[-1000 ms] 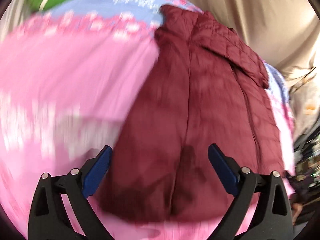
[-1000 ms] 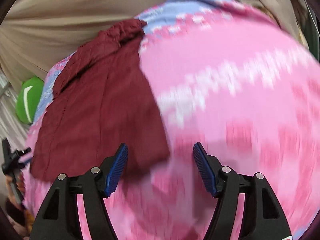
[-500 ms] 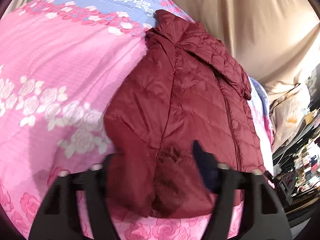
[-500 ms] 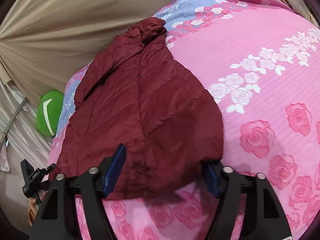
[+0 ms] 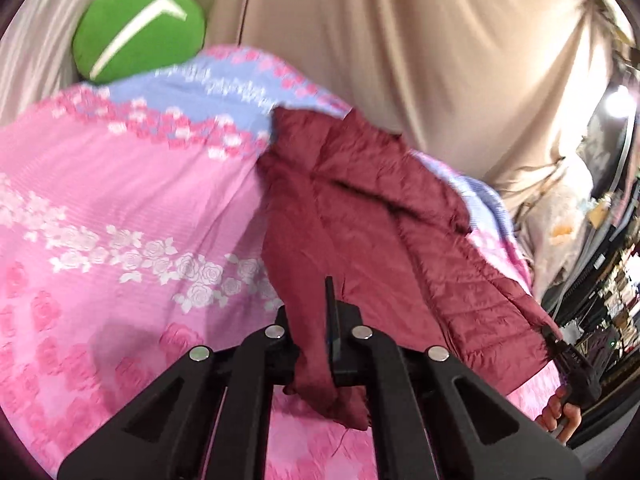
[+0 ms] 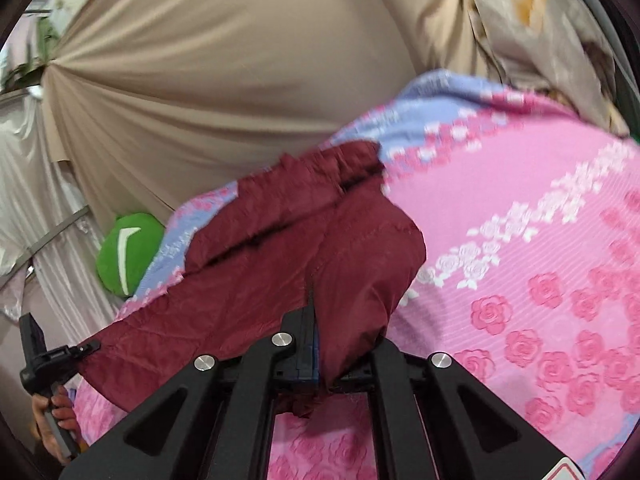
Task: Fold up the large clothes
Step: 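Grasp the hem with both grippers and lift it toward the collar, then lay the hem onto the jacket and open both grippers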
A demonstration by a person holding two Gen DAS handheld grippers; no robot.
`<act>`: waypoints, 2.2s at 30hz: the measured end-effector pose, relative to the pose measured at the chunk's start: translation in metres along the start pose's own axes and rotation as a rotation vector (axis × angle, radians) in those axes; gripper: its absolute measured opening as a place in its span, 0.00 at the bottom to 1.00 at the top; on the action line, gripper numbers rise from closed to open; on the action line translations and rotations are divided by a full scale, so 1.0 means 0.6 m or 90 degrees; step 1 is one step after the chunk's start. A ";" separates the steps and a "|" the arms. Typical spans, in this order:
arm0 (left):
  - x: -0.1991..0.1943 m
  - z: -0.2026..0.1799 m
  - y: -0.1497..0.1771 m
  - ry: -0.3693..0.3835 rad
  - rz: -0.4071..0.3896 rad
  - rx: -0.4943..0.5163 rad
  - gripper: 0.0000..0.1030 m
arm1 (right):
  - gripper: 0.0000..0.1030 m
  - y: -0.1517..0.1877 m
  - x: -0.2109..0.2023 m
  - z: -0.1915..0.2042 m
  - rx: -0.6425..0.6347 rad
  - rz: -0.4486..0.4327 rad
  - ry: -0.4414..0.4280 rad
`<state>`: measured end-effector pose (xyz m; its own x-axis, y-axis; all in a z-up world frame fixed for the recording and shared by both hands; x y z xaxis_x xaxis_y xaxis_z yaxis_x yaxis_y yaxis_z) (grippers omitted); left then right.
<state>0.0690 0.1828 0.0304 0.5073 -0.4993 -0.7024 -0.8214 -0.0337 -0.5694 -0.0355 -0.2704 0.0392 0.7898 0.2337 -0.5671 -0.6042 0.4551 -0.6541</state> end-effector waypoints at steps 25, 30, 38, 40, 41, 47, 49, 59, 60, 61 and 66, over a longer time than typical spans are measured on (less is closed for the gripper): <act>-0.246 -0.093 0.039 0.067 -0.180 0.073 0.03 | 0.02 0.004 -0.297 0.058 -0.129 -0.253 -0.108; -0.110 -0.047 -0.006 0.012 -0.095 0.033 0.03 | 0.02 -0.026 -0.188 0.005 -0.049 -0.174 -0.105; 0.057 -0.018 -0.081 -0.096 -0.027 0.036 0.03 | 0.02 -0.093 -0.012 -0.046 0.010 -0.068 -0.053; 0.090 -0.010 -0.093 -0.105 -0.011 0.024 0.03 | 0.02 -0.105 0.032 -0.060 0.030 -0.041 -0.034; 0.113 -0.003 -0.100 -0.112 0.002 0.017 0.03 | 0.02 -0.108 0.049 -0.067 0.038 -0.031 -0.026; 0.197 0.026 -0.108 -0.133 0.055 -0.009 0.03 | 0.02 -0.105 0.141 -0.106 0.076 0.032 0.012; 0.216 0.032 -0.106 -0.136 0.069 -0.013 0.03 | 0.02 -0.102 0.158 -0.114 0.084 0.045 0.022; 0.286 0.056 -0.088 -0.135 0.101 -0.032 0.05 | 0.00 -0.073 0.237 -0.158 0.117 0.132 0.064; 0.287 0.056 -0.088 -0.133 0.097 -0.035 0.06 | 0.01 -0.071 0.241 -0.158 0.117 0.139 0.065; 0.288 0.057 -0.087 -0.131 0.094 -0.036 0.06 | 0.02 -0.070 0.245 -0.159 0.117 0.146 0.062; 0.258 0.072 -0.094 -0.061 0.067 -0.085 0.15 | 0.13 -0.085 0.210 -0.170 0.167 0.100 -0.005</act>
<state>0.2049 0.1448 -0.0647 0.4347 -0.4211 -0.7961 -0.8950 -0.1038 -0.4338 0.0841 -0.3516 -0.0501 0.6899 0.3255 -0.6465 -0.6726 0.6185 -0.4063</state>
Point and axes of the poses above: each gripper's, at about its wrist camera, not at the fingertips, and x roughly the way its jaws point, z to its left, y to its underside, the point moved 7 cm from there along x, roughly the way its jaws point, and after that the axes turned 15 degrees about z, right-handed, at the moved point
